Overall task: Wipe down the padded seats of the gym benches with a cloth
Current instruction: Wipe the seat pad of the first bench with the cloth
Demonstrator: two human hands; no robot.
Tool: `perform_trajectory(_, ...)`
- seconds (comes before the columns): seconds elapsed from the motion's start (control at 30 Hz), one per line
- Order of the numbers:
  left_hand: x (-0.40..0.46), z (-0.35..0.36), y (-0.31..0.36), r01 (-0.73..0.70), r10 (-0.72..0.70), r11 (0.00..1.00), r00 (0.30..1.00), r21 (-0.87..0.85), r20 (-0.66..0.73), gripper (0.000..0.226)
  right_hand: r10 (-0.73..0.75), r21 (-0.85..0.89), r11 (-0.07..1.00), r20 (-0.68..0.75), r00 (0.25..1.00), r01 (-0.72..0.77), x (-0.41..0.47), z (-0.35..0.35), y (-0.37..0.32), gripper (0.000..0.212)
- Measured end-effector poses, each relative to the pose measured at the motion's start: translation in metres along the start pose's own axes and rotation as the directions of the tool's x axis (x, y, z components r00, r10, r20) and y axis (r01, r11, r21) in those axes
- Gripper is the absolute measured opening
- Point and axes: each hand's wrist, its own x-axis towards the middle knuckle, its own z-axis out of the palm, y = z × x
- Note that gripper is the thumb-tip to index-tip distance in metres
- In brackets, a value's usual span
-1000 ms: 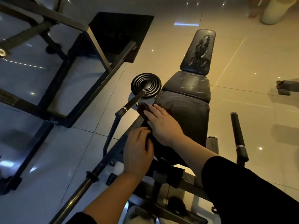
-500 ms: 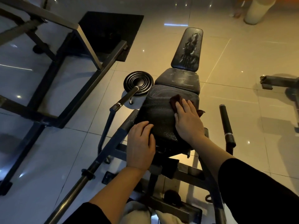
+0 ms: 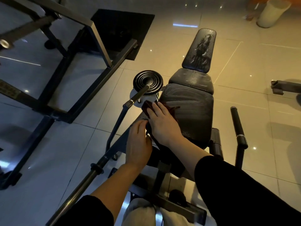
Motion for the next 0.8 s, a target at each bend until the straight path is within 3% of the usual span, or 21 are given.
perform_trajectory(0.1,0.0,0.002,0.006,-0.042,0.042,0.999,0.999,0.019,0.032,0.047,-0.016,0.056,0.998,0.02,1.0,0.015,-0.02,-0.006,0.02,0.053)
perform_trajectory(0.2,0.004,0.004,0.018,-0.067,0.063,0.997,0.995,0.047,0.081,0.046,0.079,0.062,0.995,0.044,0.996,-0.082,-0.046,-0.015,0.045,0.059)
perform_trajectory(0.27,0.008,0.002,0.032,-0.086,0.081,0.995,0.991,0.043,0.105,0.044,0.169,0.21,0.964,0.001,0.986,-0.166,-0.06,-0.027,0.059,0.056)
perform_trajectory(0.37,0.018,-0.002,0.059,-0.119,0.118,0.993,0.981,-0.005,0.154,0.042,0.39,0.572,0.782,-0.141,0.91,-0.246,-0.069,-0.055,0.069,0.053)
perform_trajectory(0.43,0.029,-0.002,0.079,-0.105,0.12,0.991,0.972,-0.086,0.201,0.046,0.489,0.708,0.665,-0.173,0.855,-0.237,-0.069,-0.075,0.07,0.054)
perform_trajectory(0.6,0.056,-0.01,0.12,-0.044,0.16,0.936,0.937,-0.348,0.311,0.055,0.506,0.906,0.418,-0.175,0.845,-0.062,-0.075,-0.119,0.062,0.06)
perform_trajectory(0.7,0.067,-0.021,0.131,-0.095,0.175,0.938,0.96,-0.333,0.219,0.041,0.485,0.898,0.439,-0.205,0.85,-0.034,-0.076,-0.13,0.057,0.059)
perform_trajectory(0.8,0.072,-0.033,0.135,-0.194,0.233,0.952,0.961,-0.238,0.151,0.039,0.457,0.822,0.569,-0.29,0.841,-0.026,-0.07,-0.13,0.052,0.055)
